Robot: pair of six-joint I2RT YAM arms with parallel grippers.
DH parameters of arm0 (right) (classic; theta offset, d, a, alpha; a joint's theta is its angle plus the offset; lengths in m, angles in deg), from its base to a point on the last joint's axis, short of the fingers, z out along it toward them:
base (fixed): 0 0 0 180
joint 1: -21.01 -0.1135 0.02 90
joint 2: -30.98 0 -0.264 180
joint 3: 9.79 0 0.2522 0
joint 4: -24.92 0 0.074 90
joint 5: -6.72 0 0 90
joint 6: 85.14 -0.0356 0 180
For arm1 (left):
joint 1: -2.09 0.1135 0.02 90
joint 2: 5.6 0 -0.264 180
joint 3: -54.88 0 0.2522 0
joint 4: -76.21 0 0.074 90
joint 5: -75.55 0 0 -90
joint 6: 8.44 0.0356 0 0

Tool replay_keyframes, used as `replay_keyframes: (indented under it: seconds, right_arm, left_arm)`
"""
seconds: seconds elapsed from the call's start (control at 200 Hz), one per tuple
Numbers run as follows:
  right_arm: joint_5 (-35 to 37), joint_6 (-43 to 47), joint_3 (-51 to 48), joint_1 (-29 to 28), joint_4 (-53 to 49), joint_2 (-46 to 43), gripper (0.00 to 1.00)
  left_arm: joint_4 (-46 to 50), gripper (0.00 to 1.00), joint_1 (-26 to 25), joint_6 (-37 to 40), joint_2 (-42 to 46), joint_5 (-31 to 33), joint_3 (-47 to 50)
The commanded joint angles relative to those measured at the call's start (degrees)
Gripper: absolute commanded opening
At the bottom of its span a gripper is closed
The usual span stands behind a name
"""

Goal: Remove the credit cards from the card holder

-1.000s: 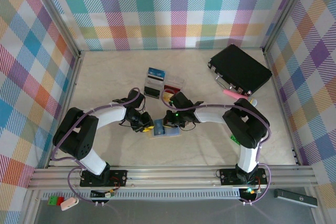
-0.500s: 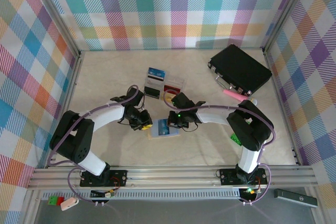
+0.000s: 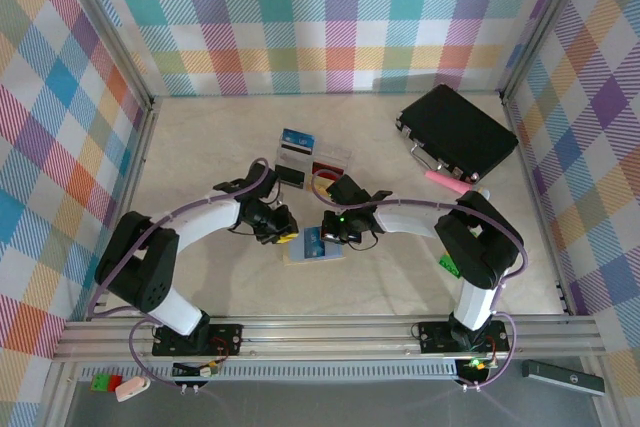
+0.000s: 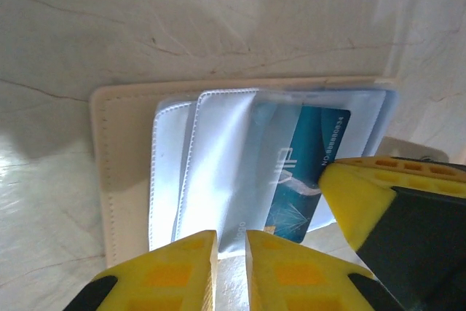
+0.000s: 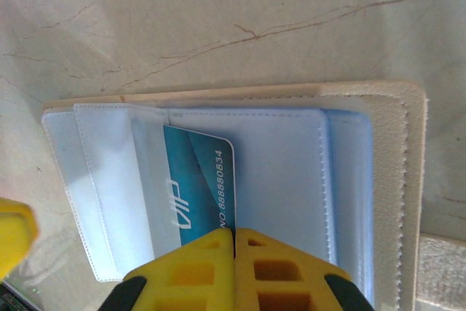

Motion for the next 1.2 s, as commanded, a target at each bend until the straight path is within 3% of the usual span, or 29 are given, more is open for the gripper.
replay_keyframes:
  seconds: [0.0,0.27,0.44,0.605,1.02,1.195]
  right_arm:
    - [0.94,0.74,1.02,0.34,-2.33,-1.98,0.02]
    - [-5.61,0.23,-2.66,0.76,7.42,-3.08,0.04]
    - [-12.29,-0.08,-4.31,0.78,15.30,-3.01,0.17]
    - [-11.57,0.20,-2.95,0.68,12.38,-1.51,0.20]
    - [-8.69,1.18,-1.03,0.60,8.09,-0.27,0.09]
    - [-4.30,1.94,-1.53,0.60,5.53,-2.31,0.03]
  left_arm:
    - [-1.13,0.16,-1.10,-0.38,-3.12,-1.68,-1.05]
    - [-2.19,0.12,-1.80,-0.80,-6.58,-0.52,-0.28]
    - [-1.85,0.10,-1.81,-0.64,-7.51,0.63,0.98]
    - [-1.29,0.10,-1.81,-0.61,-7.28,1.61,1.30]
    - [-0.41,0.10,-1.81,-0.75,-6.46,2.40,0.92]
    - [0.81,0.11,-1.81,-0.52,-5.25,3.02,0.20]
